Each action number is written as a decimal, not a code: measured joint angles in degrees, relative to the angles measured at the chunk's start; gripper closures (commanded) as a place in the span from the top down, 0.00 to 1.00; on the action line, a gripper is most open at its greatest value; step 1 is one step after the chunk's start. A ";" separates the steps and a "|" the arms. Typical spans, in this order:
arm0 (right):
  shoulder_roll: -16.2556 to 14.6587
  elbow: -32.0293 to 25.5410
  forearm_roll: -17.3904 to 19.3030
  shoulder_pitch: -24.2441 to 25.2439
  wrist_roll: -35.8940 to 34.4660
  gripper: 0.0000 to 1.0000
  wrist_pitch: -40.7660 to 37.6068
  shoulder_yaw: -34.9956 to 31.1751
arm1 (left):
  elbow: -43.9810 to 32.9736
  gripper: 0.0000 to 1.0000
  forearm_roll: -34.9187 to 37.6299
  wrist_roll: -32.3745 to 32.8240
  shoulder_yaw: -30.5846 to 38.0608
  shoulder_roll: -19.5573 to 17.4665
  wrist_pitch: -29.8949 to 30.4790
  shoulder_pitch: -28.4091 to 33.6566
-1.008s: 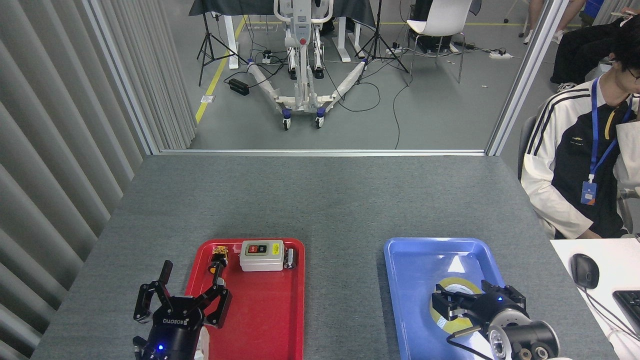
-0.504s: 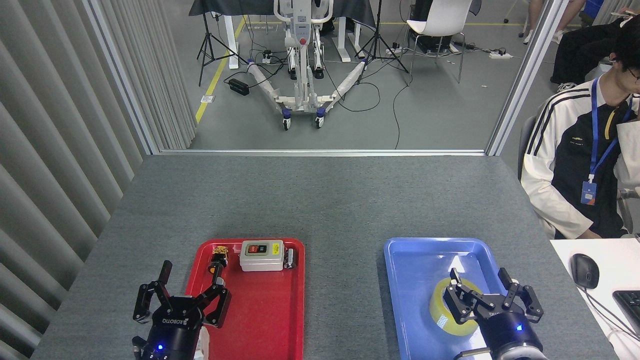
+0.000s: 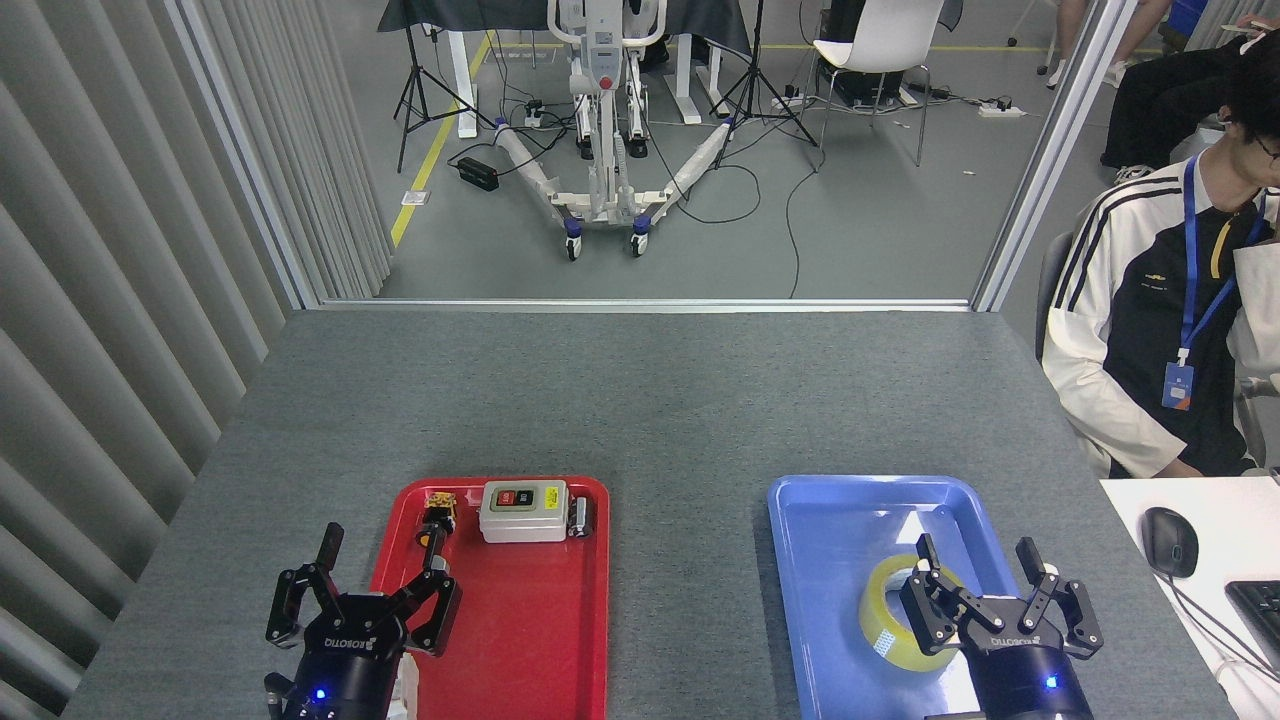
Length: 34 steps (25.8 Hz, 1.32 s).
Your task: Place and move tape with both arms
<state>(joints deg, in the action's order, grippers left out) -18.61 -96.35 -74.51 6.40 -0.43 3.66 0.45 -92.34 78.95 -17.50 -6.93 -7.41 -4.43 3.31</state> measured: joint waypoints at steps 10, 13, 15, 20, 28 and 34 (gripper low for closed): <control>0.67 0.11 -0.27 0.58 -1.09 1.00 0.02 -0.18 | 1.51 1.00 0.02 0.38 0.00 0.01 0.45 -1.30; 0.72 0.11 -0.23 0.76 -1.33 1.00 0.09 -0.12 | 1.54 1.00 0.05 0.39 -0.01 0.00 0.50 -1.39; 0.78 0.11 -0.21 0.90 -0.95 1.00 0.09 0.00 | 1.54 1.00 0.06 0.40 -0.01 0.01 0.51 -1.48; 0.97 0.11 -0.19 1.05 -0.76 1.00 -0.10 0.15 | 1.50 1.00 0.06 0.40 -0.01 0.01 0.51 -1.53; 1.10 0.11 -0.19 1.22 -1.04 1.00 -0.22 0.17 | 1.44 1.00 0.07 0.40 -0.01 -0.06 0.55 -1.51; 1.11 0.11 -0.19 1.24 -1.18 1.00 -0.30 0.24 | 1.45 1.00 0.07 0.41 -0.01 -0.17 0.57 -1.43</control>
<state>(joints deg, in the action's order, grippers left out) -17.49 -96.24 -74.71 7.64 -1.61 3.36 0.69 -90.88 79.02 -17.09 -6.94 -7.58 -3.86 1.88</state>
